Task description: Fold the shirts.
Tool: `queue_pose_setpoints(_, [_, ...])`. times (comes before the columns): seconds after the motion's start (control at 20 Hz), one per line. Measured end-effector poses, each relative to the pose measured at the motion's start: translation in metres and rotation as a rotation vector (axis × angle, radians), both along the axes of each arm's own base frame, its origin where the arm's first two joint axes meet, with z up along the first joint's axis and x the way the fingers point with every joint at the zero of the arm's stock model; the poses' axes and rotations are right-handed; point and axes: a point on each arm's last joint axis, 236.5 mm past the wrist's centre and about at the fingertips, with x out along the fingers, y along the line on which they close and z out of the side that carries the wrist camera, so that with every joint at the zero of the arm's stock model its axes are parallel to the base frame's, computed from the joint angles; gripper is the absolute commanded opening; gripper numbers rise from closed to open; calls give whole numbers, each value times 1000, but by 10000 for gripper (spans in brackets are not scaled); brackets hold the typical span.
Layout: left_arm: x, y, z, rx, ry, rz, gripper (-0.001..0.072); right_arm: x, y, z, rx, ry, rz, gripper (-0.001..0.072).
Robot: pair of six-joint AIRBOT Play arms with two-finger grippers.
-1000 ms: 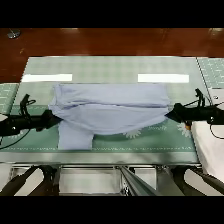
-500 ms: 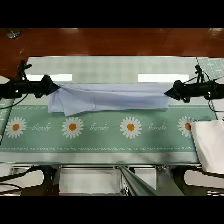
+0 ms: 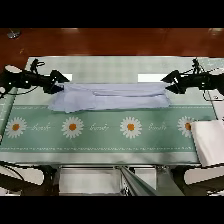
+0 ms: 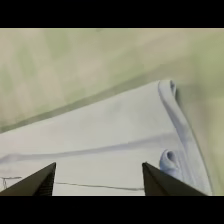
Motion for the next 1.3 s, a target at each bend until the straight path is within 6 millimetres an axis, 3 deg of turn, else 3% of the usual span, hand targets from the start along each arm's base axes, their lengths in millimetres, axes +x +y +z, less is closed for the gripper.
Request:
queue_pose_setpoints(0.15, [-17,45,11,47,63,-1,702,-8,-29,11,10,15,7,622])
queue_pose_setpoints(0.3, [-42,100,26,154,81,66,701,-42,-55,-3,-24,122,42,622])
queue_pose_setpoints(0.45, [-52,114,52,254,-40,149,700,-62,-57,-24,-29,204,53,621])
queue_pose_setpoints(0.6, [-64,94,76,340,-189,179,700,-64,-35,-39,-12,223,105,621])
queue_pose_setpoints(0.8, [-81,45,85,367,-273,69,700,-57,1,-50,15,230,179,596])
queue_pose_setpoints(0.85, [-84,34,85,368,-283,41,698,-55,8,-52,11,229,195,332])
queue_pose_setpoints(0.9, [-86,25,85,367,-289,16,685,-53,13,-55,-3,230,209,23])
queue_pose_setpoints(0.95, [-88,17,85,362,-294,-4,540,-52,16,-57,-18,230,229,23])
queue_pose_setpoints(1.0, [-88,10,86,352,-300,-14,177,-51,24,-49,3,224,248,23])
queue_pose_setpoints(1.05, [-88,5,87,343,-306,-21,26,-52,31,-40,17,214,278,23])
queue_pose_setpoints(1.2, [-84,-10,95,316,-348,-34,22,-62,27,-9,-30,179,340,23])
queue_pose_setpoints(1.3, [-82,-36,104,279,-407,-93,22,-74,16,12,-103,153,352,23])
